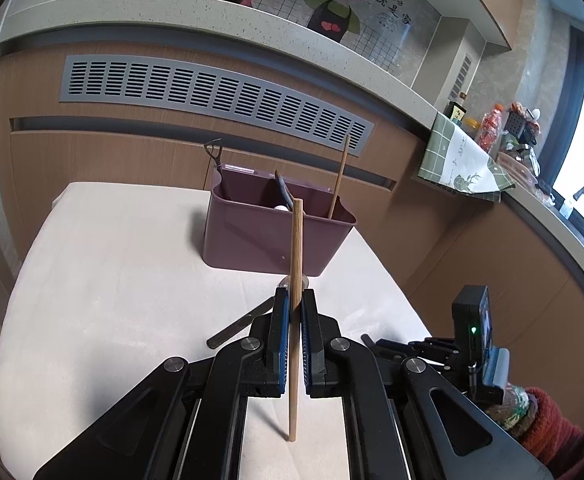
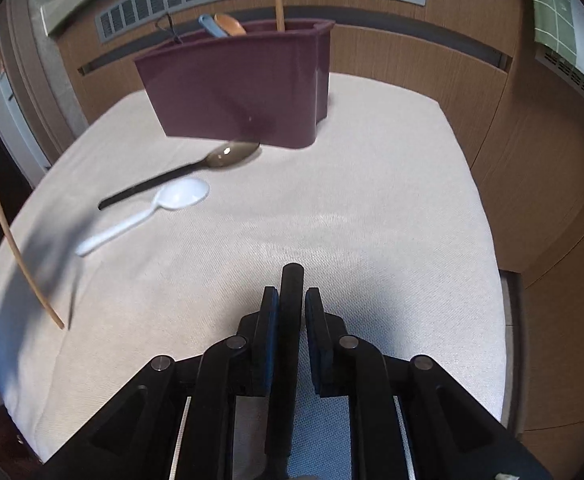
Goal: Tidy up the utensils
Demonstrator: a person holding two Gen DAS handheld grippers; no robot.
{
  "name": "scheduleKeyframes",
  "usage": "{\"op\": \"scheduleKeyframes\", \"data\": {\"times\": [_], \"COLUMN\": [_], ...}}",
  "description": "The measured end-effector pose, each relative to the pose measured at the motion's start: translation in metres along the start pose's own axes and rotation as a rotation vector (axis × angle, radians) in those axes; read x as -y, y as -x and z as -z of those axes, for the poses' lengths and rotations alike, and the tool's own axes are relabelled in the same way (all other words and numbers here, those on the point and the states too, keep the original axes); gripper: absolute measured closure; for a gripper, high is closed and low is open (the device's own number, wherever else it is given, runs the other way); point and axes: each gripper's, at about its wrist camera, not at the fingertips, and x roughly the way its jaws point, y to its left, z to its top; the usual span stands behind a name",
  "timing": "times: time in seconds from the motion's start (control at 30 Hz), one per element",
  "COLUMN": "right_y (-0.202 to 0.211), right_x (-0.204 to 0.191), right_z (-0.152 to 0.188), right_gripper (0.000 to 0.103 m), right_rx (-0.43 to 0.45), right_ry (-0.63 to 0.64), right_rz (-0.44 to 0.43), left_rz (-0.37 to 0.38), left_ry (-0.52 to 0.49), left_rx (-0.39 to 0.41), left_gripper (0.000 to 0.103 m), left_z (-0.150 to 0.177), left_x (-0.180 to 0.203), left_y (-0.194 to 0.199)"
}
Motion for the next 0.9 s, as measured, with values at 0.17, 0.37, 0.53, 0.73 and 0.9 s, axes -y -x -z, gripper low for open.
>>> {"op": "scheduleKeyframes", "data": {"times": [0.17, 0.37, 0.53, 0.73, 0.9], "right_y": [0.0, 0.038, 0.076, 0.094, 0.105], "right_x": [-0.005, -0.001, 0.004, -0.001, -0.005], "right_z": [0.001, -0.002, -0.009, -0.017, -0.03], "right_gripper": [0.091, 0.092, 0.092, 0.092, 0.092], "right_rx": [0.003, 0.154, 0.285, 0.401, 0.463], "right_ry": [0.04, 0.002, -0.041, -0.069, -0.083], "right_rz": [0.015, 0.002, -0.024, -0.055, -0.07], "left_rz": [0.003, -0.006, -0.008, -0.014, 0.0], "left_ry": [-0.004, -0.002, -0.001, 0.017, 0.024], "left_rx": [-0.007, -0.007, -0.001, 0.013, 0.033], "left_gripper": [0.097, 0.097, 0.097, 0.097, 0.097], "left_z": [0.001, 0.001, 0.002, 0.0, -0.011], "left_x": [0.002, 0.0, 0.001, -0.002, -0.001], "left_y": [-0.002, -0.001, 0.0, 0.001, 0.005]}}
